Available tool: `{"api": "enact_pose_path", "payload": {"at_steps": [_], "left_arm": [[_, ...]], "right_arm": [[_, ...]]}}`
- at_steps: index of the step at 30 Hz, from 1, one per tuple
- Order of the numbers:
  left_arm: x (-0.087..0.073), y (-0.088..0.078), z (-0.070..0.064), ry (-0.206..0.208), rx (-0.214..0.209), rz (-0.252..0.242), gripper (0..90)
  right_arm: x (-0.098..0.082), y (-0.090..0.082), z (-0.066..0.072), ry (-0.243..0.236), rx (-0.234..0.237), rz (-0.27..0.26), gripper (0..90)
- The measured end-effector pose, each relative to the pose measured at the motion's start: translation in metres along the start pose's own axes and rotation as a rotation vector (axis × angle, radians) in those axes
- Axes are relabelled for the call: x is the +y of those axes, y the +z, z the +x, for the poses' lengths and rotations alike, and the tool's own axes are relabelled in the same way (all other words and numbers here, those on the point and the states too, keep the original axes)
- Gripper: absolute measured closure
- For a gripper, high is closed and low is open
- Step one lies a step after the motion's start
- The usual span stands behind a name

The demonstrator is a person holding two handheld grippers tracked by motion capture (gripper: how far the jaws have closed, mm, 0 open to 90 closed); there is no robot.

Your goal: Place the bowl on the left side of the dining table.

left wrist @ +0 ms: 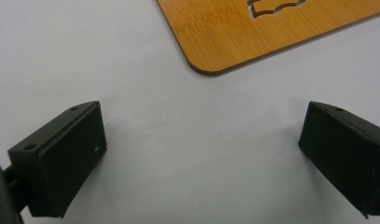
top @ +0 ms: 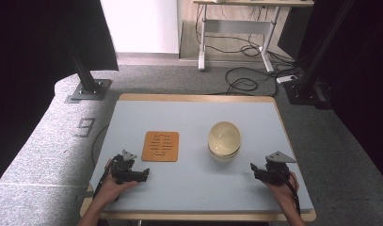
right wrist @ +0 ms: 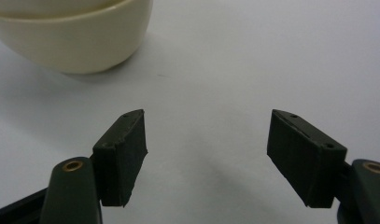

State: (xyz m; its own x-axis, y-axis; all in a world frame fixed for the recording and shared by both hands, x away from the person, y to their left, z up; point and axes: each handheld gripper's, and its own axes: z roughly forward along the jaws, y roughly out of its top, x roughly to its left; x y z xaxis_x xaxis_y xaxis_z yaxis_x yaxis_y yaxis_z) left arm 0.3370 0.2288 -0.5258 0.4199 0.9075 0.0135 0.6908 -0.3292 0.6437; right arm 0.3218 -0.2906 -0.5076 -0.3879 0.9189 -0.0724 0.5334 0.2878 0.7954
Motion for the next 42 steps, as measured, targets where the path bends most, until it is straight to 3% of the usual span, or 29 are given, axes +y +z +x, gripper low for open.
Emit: {"api": "enact_pose_path", "payload": {"at_steps": [16,19,42], "left_arm": [[0.000,0.000,0.000,0.001,0.000,0.001,0.8],[0.000,0.000,0.000,0.000,-0.001,0.001,0.8],[0.000,0.000,0.000,-0.001,-0.001,0.001,0.8]], "right_arm": [[0.011,-0.012,0.000,0.015,0.018,-0.048,28.6],[0.014,-0.016,-0.001,0.056,0.051,-0.065,28.7],[0.032,-0.033,0.000,0.076,0.060,-0.122,29.6]]}}
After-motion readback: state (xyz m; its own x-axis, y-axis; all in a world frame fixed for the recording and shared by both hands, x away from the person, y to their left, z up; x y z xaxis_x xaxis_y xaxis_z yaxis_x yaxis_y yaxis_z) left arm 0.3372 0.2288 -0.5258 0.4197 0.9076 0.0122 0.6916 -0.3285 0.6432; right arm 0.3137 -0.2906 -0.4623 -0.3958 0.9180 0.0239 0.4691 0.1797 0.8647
